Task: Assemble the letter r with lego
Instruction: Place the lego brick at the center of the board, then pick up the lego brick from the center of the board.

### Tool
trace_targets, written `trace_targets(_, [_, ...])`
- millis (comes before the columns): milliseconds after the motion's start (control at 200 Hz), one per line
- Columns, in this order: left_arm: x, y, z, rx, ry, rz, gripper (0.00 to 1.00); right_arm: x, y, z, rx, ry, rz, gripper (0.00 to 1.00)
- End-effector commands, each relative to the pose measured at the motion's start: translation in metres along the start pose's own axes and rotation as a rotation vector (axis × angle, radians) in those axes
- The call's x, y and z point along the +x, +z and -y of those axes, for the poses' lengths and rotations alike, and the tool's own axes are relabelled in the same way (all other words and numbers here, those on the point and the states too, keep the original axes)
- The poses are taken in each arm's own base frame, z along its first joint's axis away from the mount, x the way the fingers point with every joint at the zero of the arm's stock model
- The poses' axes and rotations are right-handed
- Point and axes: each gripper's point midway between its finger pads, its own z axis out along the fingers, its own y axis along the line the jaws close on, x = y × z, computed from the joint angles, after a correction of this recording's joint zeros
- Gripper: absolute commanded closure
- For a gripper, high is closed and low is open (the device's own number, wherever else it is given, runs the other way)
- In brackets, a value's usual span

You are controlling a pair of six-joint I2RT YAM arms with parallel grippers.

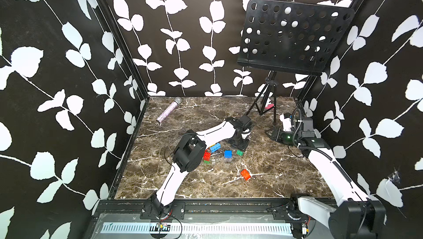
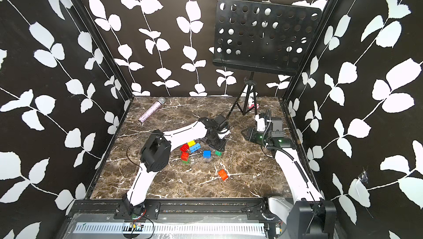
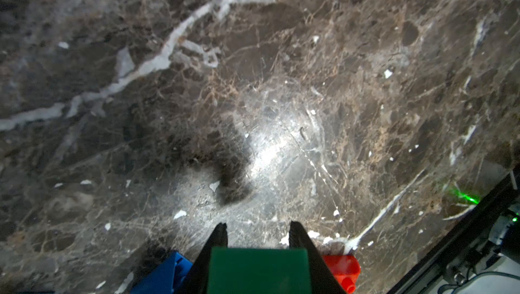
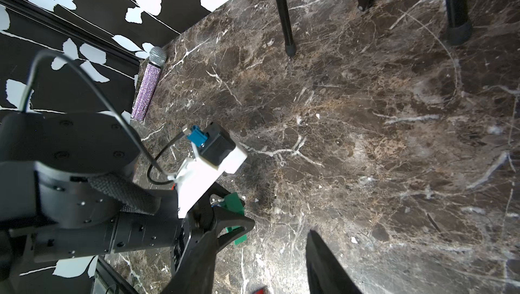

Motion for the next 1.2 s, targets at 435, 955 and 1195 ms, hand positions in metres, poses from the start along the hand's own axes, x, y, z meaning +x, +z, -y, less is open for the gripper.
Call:
trace_targets(435, [-0.053,-0.086,0.032,0.146,0.102,0.447,0.01,0.026,0.0,-0.001,0.117,-0.084,-0.03,0.46])
trace_targets(955, [0.037,-0.303,-0.063,-0.062,-0.127,1.327,0.01,0.099,0.083,-0.027,0.224,-0.176,-0.166,0.48])
trace_targets(1195, [0.07,-0.291,-0.089,-0.172,-0.141,1.309,0.01,0.111,0.119,-0.028,0.28,-0.18,-0.24,0.49])
